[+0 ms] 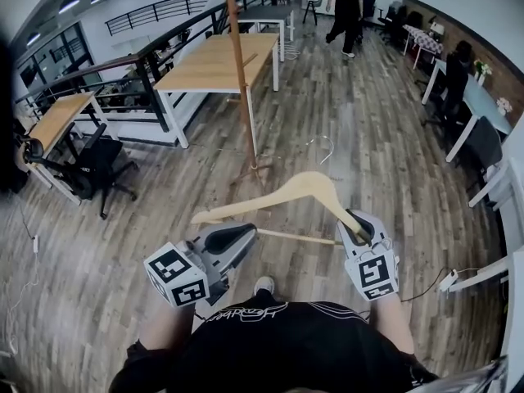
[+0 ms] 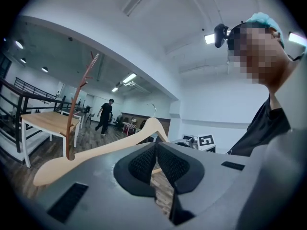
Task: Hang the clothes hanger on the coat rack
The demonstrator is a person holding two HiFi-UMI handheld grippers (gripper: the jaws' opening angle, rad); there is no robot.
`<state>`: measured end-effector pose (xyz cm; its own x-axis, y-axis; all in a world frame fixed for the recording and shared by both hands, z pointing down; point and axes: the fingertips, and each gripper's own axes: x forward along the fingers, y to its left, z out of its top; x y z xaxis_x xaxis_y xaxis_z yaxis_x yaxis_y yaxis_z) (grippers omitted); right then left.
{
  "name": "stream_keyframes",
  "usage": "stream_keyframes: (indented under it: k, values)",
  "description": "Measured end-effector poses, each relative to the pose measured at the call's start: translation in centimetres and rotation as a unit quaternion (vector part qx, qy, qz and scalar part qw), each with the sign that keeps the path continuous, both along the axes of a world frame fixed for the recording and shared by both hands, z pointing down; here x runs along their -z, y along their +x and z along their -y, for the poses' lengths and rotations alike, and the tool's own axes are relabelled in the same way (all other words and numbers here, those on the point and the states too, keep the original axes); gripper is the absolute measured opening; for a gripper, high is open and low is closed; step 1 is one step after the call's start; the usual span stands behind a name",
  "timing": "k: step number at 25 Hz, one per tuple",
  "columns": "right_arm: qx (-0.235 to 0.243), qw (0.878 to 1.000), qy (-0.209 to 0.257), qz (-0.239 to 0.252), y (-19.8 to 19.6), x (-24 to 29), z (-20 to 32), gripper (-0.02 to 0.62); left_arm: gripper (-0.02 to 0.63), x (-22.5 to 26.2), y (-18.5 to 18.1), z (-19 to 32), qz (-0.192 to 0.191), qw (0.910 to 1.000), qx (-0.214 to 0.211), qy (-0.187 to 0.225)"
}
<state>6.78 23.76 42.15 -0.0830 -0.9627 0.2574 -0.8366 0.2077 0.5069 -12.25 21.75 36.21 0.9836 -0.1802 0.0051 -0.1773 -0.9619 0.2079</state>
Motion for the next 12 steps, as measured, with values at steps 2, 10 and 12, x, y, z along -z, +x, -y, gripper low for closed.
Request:
stream_keyframes:
  k: [2,10,12]
  values:
    - [-0.001,1.000,-0.010,0.005,0.2,-0.9,1.3,0.098,0.017,-0.7,0.1,1.6,0.002,0.9999,0.001,-0.012]
    - [-0.016,0.999,-0.039,0.014,2.2,-3.3,8.8,0.098,0.017,-3.0,1.3,10.5,0.002,0.9986,0.007,-0.053]
    - [-0.018,0.999,-0.045,0.014,2.6,-3.5,11.3,0.099,0.017,-3.0,1.8,13.3,0.001,0.9984,0.008,-0.056]
